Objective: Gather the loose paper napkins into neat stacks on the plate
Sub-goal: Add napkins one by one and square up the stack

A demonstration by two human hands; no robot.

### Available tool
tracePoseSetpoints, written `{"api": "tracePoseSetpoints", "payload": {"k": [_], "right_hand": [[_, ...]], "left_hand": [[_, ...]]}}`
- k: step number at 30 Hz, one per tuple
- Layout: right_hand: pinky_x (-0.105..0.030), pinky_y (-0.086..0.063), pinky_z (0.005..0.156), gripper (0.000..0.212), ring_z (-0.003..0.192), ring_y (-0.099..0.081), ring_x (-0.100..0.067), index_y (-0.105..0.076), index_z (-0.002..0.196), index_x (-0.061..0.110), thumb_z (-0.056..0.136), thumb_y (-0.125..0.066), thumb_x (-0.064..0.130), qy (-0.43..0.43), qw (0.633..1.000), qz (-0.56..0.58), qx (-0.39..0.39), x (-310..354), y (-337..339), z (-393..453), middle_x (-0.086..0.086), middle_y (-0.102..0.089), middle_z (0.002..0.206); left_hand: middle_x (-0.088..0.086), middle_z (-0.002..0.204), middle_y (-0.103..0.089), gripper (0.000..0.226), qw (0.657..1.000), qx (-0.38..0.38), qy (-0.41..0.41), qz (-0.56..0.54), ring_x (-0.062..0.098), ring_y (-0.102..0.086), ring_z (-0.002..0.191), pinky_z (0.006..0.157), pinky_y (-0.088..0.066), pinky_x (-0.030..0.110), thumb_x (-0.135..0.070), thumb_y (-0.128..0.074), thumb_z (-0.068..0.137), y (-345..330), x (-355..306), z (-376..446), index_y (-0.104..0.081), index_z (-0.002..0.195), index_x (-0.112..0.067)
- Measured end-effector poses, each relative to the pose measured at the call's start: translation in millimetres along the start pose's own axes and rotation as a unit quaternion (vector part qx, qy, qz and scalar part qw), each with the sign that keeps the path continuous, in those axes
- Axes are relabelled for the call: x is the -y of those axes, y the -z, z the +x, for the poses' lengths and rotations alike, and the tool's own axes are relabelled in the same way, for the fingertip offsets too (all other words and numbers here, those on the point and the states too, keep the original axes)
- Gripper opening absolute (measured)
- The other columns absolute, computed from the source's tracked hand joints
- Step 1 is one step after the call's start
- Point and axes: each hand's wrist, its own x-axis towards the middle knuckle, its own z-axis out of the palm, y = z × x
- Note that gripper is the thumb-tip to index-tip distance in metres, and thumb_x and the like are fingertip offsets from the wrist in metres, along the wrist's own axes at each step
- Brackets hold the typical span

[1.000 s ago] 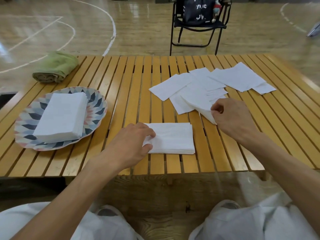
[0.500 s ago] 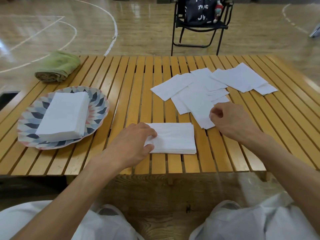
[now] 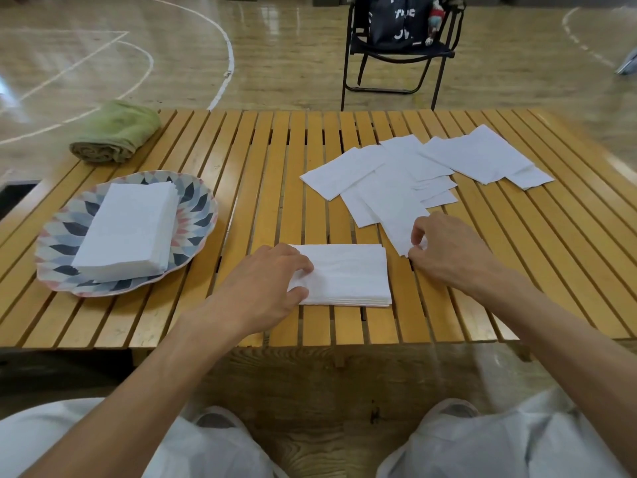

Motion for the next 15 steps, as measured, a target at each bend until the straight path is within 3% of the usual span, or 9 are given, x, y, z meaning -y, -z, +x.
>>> {"api": "tracePoseSetpoints", "payload": {"k": [2, 6, 10, 15], "right_hand": [[-0.027, -0.042, 0.074, 0.010, 0.094, -0.057, -0.018, -0.064, 0.100, 0.018, 0.093, -0.065, 0.024, -0.002, 1.000, 0.002, 0.002, -0.5, 0.9, -0.4, -0.004, -0.062, 0.112], [-0.029, -0.045, 0.083, 0.032, 0.110, -0.056, -0.022, -0.062, 0.116, 0.017, 0.087, -0.071, 0.028, 0.010, 0.999, 0.004, 0.047, -1.3, 5.0, -0.8, -0.005, -0.058, 0.123], [-0.031, -0.047, 0.086, 0.040, 0.112, -0.056, -0.023, -0.060, 0.122, 0.015, 0.085, -0.072, 0.028, 0.006, 0.998, 0.004, 0.056, -2.7, 6.2, -0.7, -0.006, -0.056, 0.126], [-0.026, -0.040, 0.081, 0.018, 0.109, -0.057, -0.022, -0.064, 0.111, 0.015, 0.094, -0.064, 0.021, 0.008, 1.000, 0.007, 0.028, -3.5, 5.2, -0.9, -0.006, -0.060, 0.122]], "left_hand": [[-0.010, 0.148, -0.043, 0.043, 1.000, -0.001, -0.002, 0.000, 0.012, -0.039, 0.132, 0.113, -0.033, 0.034, -0.041, -0.056, 0.096, 0.3, 0.3, 0.0, -0.050, 0.138, -0.034], [-0.010, 0.148, -0.042, 0.043, 1.000, 0.001, -0.004, -0.001, 0.012, -0.039, 0.132, 0.112, -0.033, 0.034, -0.041, -0.055, 0.096, 0.8, 0.0, 0.1, -0.050, 0.138, -0.034], [-0.010, 0.148, -0.043, 0.043, 1.000, 0.002, -0.004, 0.000, 0.012, -0.039, 0.133, 0.112, -0.032, 0.034, -0.042, -0.055, 0.096, 0.3, 0.3, -0.3, -0.050, 0.138, -0.034], [-0.011, 0.147, -0.042, 0.043, 1.000, 0.004, -0.001, -0.002, 0.012, -0.038, 0.133, 0.112, -0.032, 0.034, -0.043, -0.056, 0.096, 0.6, -0.3, 0.5, -0.049, 0.138, -0.034]]}}
